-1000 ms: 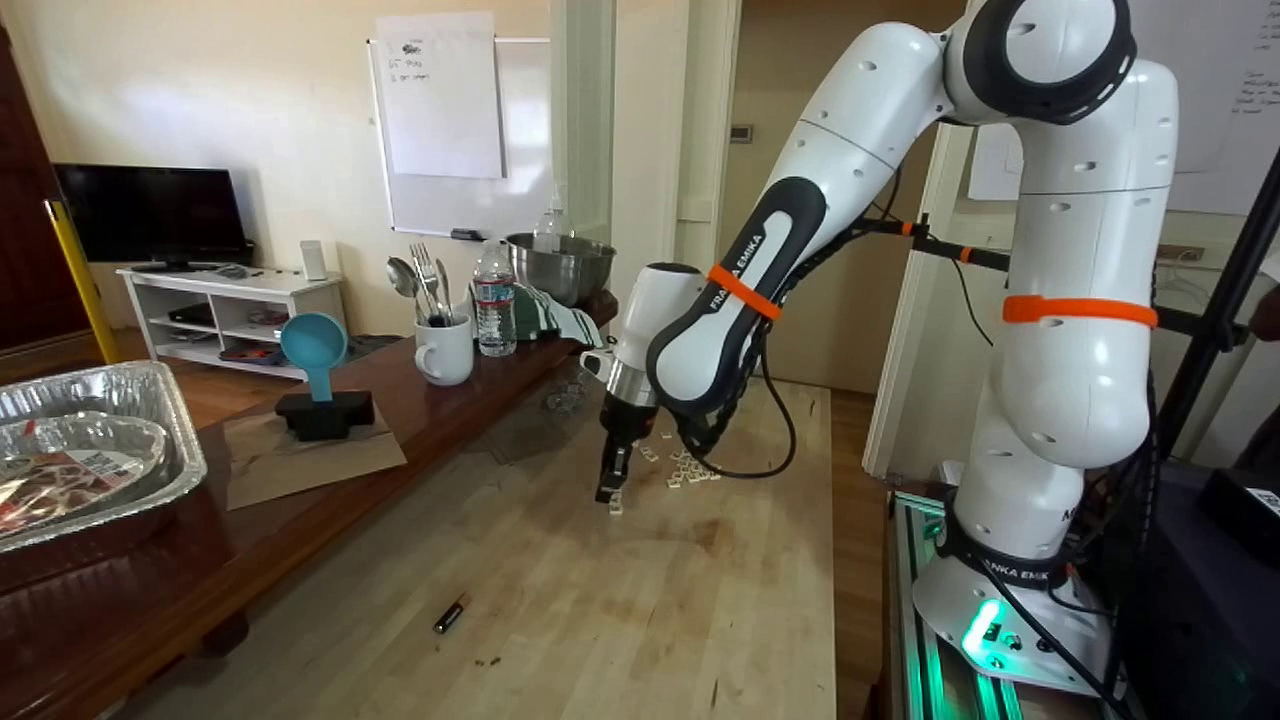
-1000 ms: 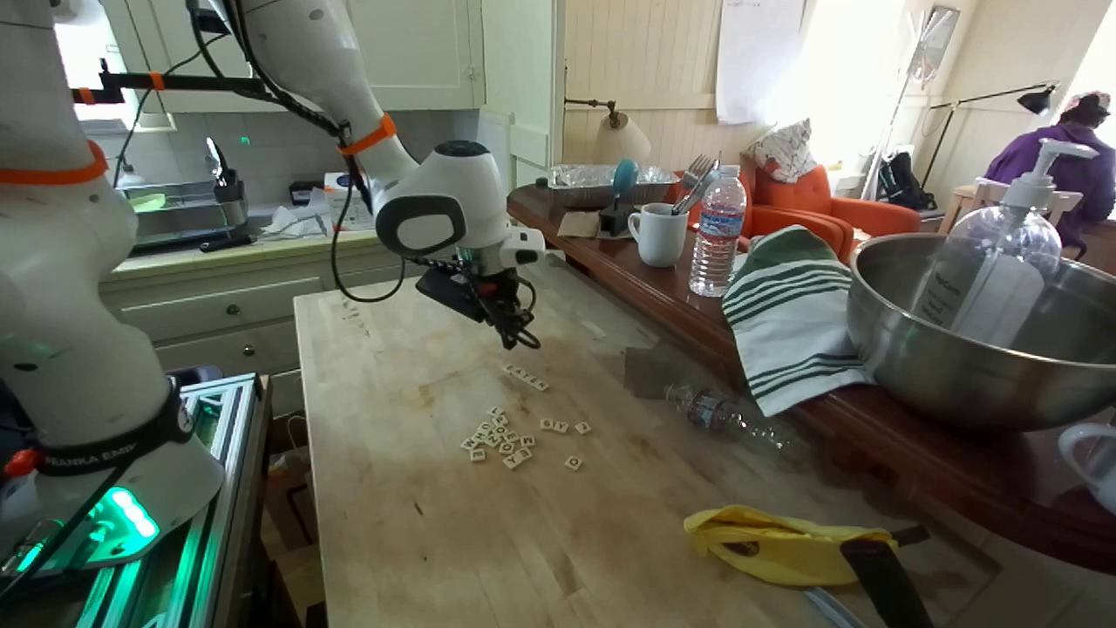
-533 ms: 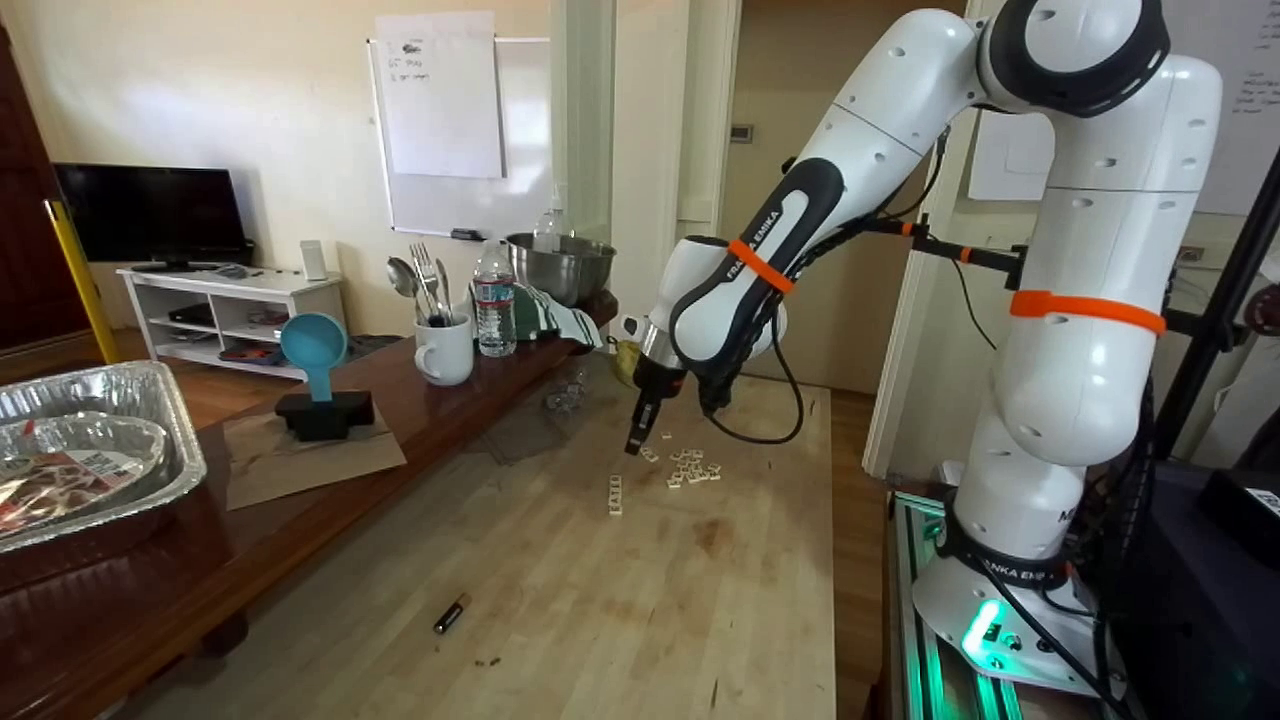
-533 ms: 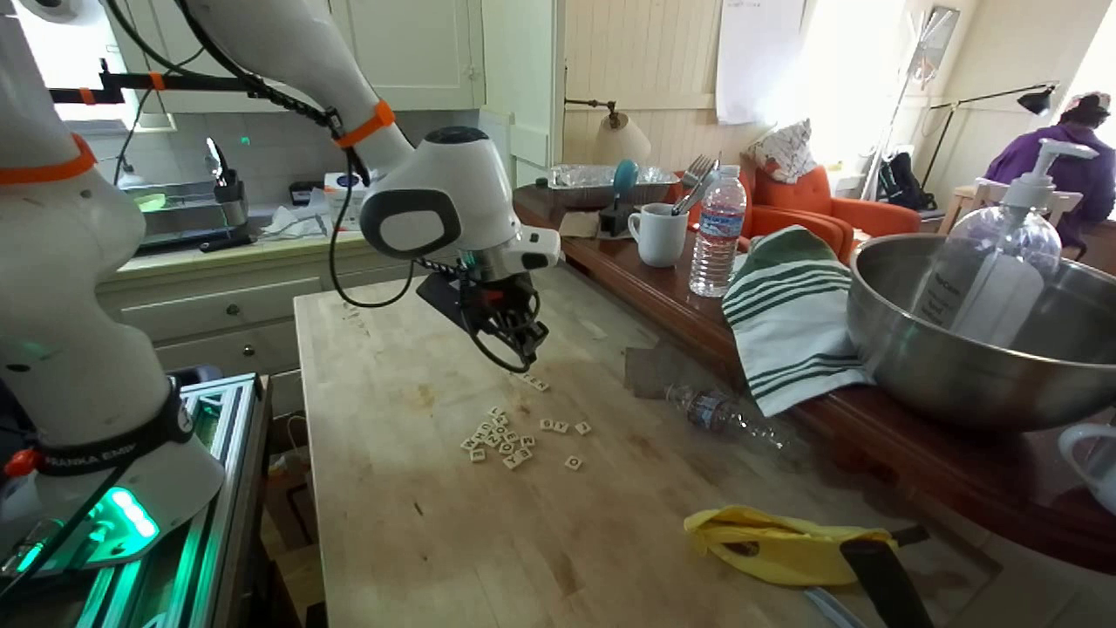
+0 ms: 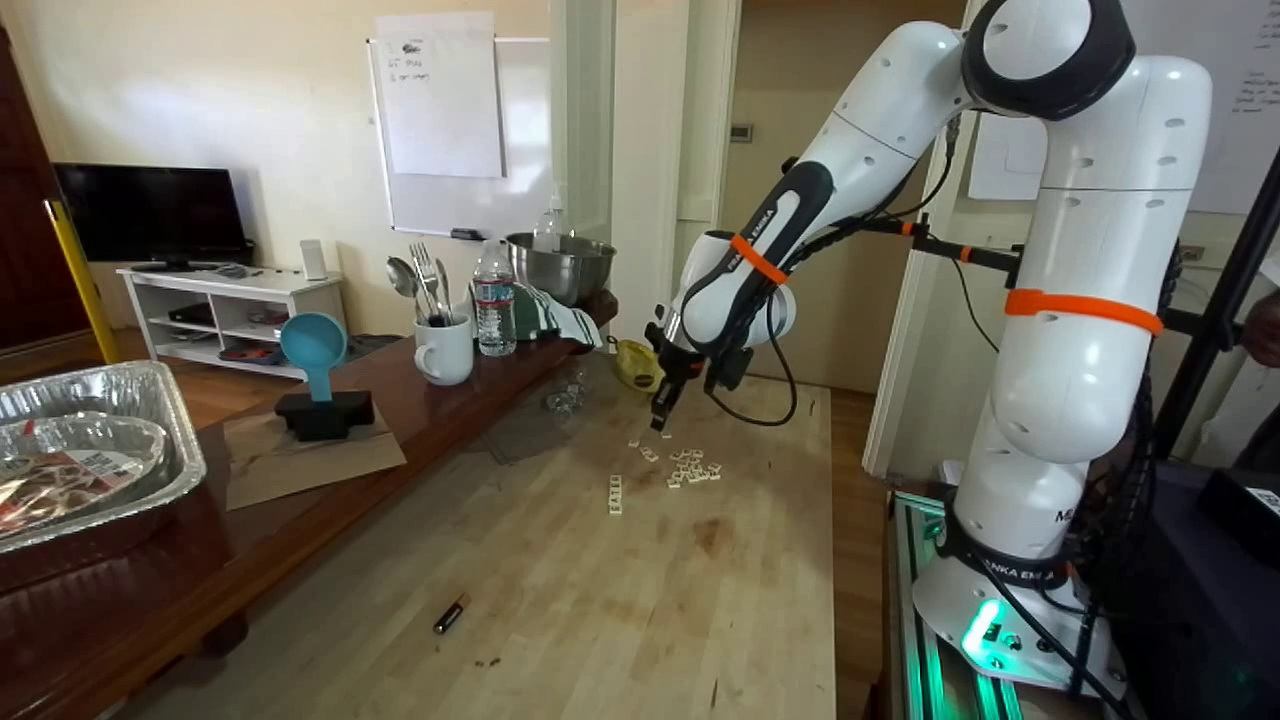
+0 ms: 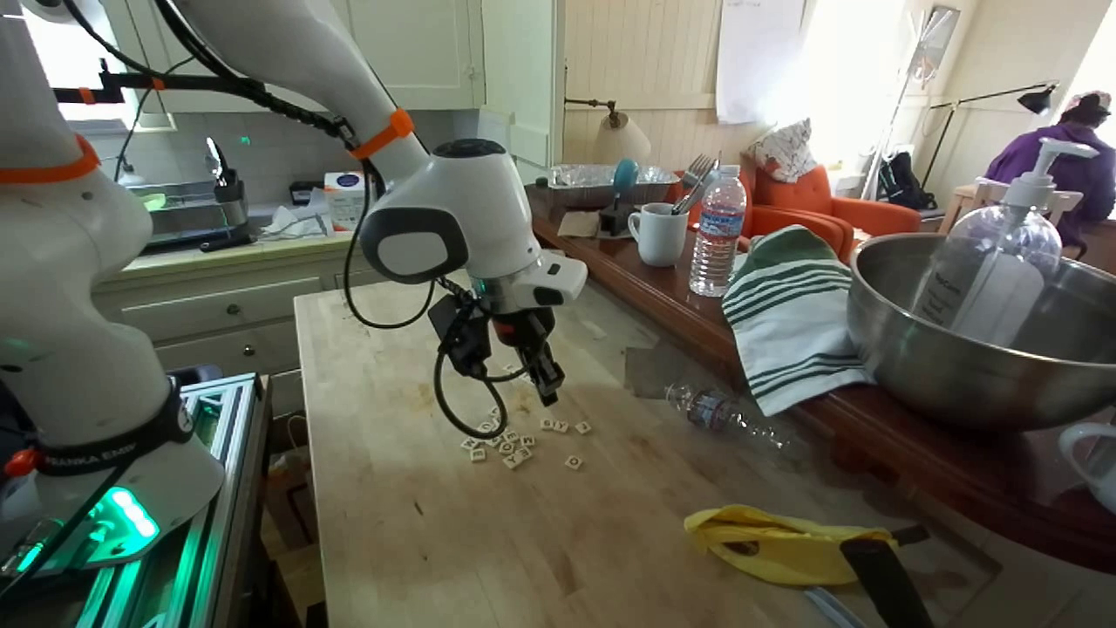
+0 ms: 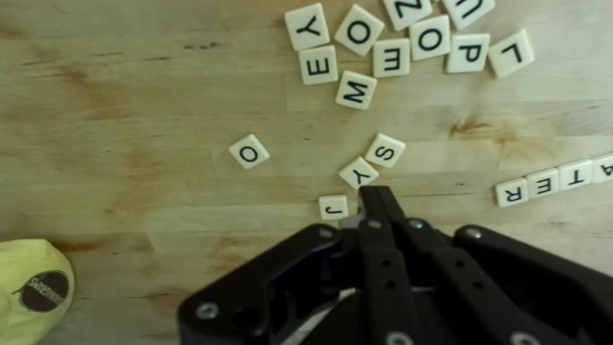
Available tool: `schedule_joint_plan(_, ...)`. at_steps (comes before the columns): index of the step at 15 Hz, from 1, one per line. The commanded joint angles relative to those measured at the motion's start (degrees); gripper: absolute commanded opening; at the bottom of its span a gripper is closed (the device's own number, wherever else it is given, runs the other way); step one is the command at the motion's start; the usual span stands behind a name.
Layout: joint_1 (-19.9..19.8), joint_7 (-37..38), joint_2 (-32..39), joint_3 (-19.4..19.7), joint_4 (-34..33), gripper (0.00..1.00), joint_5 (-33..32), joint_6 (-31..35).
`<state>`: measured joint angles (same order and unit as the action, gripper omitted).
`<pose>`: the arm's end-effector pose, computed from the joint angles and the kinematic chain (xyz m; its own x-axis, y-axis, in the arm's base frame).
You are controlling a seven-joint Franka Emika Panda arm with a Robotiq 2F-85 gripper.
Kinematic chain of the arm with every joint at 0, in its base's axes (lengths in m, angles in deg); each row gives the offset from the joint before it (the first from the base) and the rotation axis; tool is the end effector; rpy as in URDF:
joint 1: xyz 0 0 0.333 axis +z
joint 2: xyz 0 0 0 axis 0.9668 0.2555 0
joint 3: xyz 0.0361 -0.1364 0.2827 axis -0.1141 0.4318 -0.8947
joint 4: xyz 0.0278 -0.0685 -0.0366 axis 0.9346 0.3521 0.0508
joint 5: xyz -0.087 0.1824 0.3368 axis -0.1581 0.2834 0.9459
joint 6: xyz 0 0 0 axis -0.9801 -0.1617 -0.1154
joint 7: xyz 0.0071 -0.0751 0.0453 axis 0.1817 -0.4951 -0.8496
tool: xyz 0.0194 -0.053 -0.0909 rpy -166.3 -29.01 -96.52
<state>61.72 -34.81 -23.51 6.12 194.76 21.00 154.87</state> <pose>0.4471 -0.1142 0.2611 0.9616 0.0482 0.2702 0.0384 -0.9984 0.0414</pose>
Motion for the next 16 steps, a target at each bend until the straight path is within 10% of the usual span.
schedule_joint_plan(1, -0.06, 0.92, 0.92, 0.5, -0.7, 0.01, -0.47, 0.0)
schedule_joint_plan(16, 0.89, 3.54, 11.69, 1.2, -8.77, 0.0, -3.21, 1.51)
